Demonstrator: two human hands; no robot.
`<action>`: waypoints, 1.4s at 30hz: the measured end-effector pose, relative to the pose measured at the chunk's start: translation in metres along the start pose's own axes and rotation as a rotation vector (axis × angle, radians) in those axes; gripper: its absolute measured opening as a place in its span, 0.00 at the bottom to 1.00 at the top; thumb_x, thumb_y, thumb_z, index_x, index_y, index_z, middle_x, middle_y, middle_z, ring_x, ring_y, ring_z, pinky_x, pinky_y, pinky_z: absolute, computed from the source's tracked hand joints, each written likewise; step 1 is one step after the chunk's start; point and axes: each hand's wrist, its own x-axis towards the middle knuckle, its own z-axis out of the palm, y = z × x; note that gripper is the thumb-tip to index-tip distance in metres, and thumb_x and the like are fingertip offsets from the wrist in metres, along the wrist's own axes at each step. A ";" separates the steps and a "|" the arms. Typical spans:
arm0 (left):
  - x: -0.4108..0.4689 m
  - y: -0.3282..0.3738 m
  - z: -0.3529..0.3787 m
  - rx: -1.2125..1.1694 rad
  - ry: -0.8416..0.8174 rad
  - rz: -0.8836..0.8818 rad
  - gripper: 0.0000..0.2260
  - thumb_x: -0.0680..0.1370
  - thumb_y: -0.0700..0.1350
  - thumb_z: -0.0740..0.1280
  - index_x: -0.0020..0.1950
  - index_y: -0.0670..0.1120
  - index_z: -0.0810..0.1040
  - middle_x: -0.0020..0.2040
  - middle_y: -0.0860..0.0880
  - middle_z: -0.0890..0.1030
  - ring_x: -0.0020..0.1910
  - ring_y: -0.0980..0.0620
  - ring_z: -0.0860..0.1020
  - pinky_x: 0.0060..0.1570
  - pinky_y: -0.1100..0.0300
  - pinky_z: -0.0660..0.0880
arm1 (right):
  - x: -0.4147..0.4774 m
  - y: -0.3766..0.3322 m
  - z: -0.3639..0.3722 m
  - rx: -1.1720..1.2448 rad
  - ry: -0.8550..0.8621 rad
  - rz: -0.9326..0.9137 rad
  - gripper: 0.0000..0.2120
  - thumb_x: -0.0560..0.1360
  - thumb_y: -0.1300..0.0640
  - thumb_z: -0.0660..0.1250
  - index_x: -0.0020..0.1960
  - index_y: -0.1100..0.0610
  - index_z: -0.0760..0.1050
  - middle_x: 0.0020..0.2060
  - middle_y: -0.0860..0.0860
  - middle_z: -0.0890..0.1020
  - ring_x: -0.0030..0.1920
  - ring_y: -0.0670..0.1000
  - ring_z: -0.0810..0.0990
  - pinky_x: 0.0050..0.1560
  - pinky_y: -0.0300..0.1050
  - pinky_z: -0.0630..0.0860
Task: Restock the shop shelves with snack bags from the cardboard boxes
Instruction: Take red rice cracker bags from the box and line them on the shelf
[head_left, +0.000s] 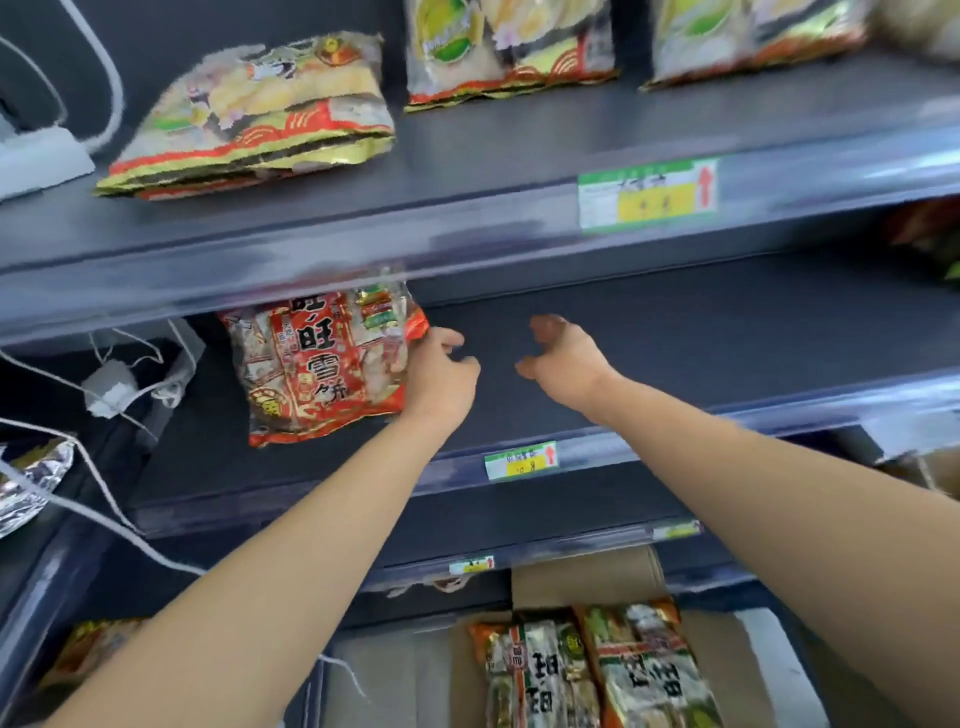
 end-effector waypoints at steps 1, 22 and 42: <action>-0.013 0.017 0.021 -0.006 -0.079 0.038 0.12 0.76 0.38 0.65 0.59 0.45 0.75 0.60 0.45 0.75 0.55 0.48 0.75 0.52 0.60 0.71 | -0.011 0.015 -0.019 -0.016 0.032 0.007 0.29 0.76 0.63 0.65 0.74 0.57 0.61 0.71 0.52 0.69 0.67 0.53 0.72 0.54 0.38 0.70; -0.300 0.161 0.446 0.432 -1.219 0.240 0.08 0.76 0.40 0.67 0.53 0.43 0.70 0.51 0.45 0.74 0.50 0.47 0.75 0.49 0.57 0.72 | -0.301 0.388 -0.300 0.546 0.643 1.106 0.05 0.78 0.60 0.65 0.48 0.63 0.74 0.33 0.52 0.72 0.31 0.49 0.71 0.28 0.39 0.71; -0.316 0.096 0.534 0.824 -1.156 -0.213 0.31 0.69 0.42 0.73 0.69 0.37 0.67 0.62 0.39 0.73 0.59 0.38 0.73 0.41 0.51 0.76 | -0.287 0.509 -0.306 0.392 0.376 1.130 0.29 0.64 0.47 0.78 0.59 0.57 0.72 0.58 0.55 0.79 0.56 0.56 0.80 0.59 0.52 0.77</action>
